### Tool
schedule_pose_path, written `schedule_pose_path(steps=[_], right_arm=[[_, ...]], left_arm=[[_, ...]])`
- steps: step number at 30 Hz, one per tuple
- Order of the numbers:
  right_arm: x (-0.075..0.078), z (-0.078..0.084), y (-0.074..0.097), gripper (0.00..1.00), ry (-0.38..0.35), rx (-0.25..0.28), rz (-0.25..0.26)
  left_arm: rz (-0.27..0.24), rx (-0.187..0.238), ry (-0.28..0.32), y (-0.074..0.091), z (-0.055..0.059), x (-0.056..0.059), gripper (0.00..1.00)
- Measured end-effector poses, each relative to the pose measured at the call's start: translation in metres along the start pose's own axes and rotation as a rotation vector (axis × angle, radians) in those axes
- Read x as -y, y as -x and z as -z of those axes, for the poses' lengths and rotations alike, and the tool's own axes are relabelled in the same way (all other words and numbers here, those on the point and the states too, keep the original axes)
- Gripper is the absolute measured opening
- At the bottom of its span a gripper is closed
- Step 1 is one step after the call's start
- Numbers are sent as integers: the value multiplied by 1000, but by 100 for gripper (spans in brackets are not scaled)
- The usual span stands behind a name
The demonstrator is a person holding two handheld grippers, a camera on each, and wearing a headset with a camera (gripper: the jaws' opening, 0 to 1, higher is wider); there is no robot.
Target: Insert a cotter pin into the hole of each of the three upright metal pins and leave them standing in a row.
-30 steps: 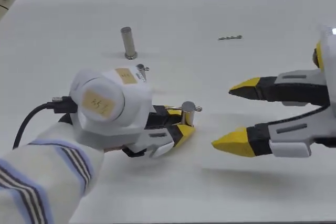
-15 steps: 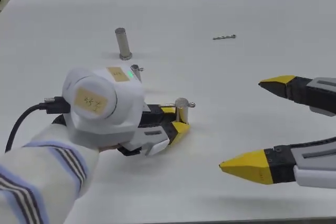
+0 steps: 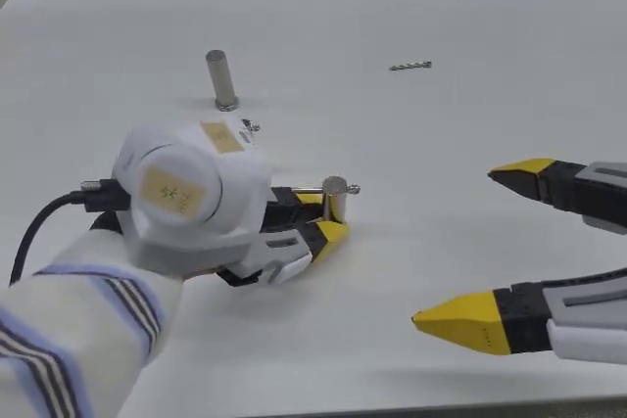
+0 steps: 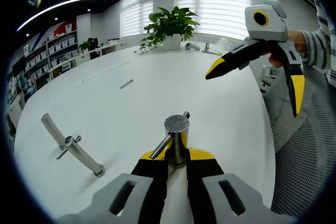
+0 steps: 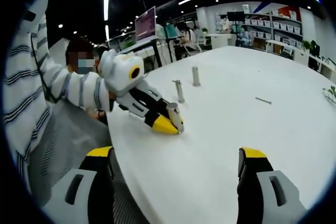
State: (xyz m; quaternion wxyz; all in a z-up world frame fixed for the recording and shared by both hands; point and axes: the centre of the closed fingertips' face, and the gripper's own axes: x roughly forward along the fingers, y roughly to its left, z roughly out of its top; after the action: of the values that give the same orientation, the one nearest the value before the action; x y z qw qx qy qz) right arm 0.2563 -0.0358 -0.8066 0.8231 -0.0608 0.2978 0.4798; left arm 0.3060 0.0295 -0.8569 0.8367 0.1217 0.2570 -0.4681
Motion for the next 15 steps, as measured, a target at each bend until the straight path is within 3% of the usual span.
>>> schedule_pose_path(steps=[15], right_arm=[[9,2,7,98,-64,14,21]], left_arm=[[-36,18,-39,-25,-28,-35,11]])
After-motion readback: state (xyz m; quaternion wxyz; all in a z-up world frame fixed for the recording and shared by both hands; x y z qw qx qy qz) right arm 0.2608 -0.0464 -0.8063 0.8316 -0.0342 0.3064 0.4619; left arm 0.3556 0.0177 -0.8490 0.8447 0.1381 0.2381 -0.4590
